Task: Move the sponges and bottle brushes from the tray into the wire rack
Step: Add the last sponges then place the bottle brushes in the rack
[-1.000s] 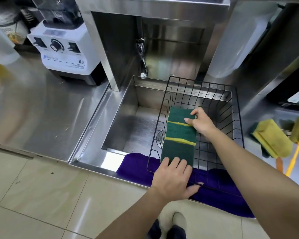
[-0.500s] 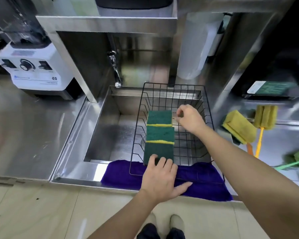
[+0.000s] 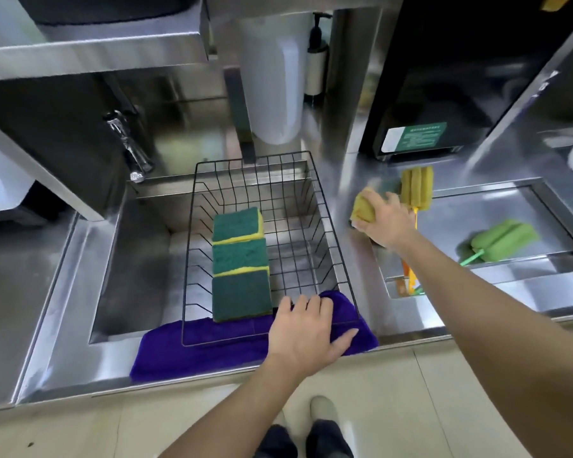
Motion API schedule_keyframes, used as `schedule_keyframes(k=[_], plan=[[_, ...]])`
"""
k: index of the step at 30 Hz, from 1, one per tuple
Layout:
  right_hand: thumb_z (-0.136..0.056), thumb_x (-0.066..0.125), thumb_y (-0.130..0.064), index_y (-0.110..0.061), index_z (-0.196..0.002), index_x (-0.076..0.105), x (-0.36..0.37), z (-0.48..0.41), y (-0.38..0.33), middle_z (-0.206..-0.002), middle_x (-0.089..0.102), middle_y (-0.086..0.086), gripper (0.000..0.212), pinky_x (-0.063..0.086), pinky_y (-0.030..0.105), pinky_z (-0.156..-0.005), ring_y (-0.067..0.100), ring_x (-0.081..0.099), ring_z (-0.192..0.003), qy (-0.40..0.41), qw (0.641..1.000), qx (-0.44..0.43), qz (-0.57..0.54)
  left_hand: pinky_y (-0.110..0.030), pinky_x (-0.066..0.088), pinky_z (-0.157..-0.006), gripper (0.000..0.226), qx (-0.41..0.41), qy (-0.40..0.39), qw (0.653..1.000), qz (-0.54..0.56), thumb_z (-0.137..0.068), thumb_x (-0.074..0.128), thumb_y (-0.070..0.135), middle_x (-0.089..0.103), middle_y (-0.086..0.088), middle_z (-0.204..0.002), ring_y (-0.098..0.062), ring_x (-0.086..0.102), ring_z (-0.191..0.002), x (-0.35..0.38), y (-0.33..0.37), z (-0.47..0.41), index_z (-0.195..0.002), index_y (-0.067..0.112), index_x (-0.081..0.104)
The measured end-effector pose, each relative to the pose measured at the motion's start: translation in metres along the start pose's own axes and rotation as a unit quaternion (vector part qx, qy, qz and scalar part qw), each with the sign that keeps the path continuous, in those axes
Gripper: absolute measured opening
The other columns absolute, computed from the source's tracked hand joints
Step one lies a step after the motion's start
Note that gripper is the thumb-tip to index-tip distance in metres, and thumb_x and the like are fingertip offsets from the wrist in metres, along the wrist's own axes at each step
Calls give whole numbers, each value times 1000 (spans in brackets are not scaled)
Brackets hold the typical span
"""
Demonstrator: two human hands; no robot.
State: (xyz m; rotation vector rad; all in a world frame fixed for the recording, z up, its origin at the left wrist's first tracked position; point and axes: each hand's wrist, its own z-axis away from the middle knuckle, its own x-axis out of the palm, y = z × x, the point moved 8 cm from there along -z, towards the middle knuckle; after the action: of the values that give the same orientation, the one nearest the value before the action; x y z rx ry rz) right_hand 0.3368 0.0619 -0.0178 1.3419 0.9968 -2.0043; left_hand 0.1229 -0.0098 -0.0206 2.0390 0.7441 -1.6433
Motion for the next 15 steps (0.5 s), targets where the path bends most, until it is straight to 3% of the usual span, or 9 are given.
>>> schedule_keyframes(k=[4, 6, 11, 15], plan=[[-75, 69, -46, -21, -120, 43, -4, 1, -10, -130, 43, 15, 57, 34, 47, -101, 38, 45, -121, 22, 999, -12, 38, -36, 46, -61, 54, -5, 7, 1000, 0, -83, 37, 63, 62, -3, -70, -24, 57, -63, -2, -9, -3, -77, 13, 59], [-74, 71, -43, -17, -121, 41, -3, 5, -12, -129, 42, 14, 61, 38, 48, -97, 39, 46, -119, 13, 998, -9, 61, -36, 45, -60, 54, -5, 5, 1000, 1, -83, 37, 62, 61, -3, -69, -25, 56, -62, -1, -8, -3, -77, 13, 59], [-77, 60, -7, -10, -118, 32, -15, 3, -24, -123, 39, 20, 49, 39, 43, -74, 46, 51, -110, -12, 996, -31, 77, -35, 46, -60, 56, -21, 8, 1000, 13, -83, 35, 63, 62, -4, -70, -26, 57, -62, -3, -9, -2, -78, 13, 60], [-83, 54, -12, -5, -129, 29, -58, -1, -31, -126, 41, 22, 53, 36, 41, -70, 46, 52, -108, 88, 996, -1, 15, -35, 46, -62, 55, -44, 26, 999, 4, -79, 36, 64, 62, -2, -71, -25, 56, -65, -11, -23, 0, -80, 14, 61]])
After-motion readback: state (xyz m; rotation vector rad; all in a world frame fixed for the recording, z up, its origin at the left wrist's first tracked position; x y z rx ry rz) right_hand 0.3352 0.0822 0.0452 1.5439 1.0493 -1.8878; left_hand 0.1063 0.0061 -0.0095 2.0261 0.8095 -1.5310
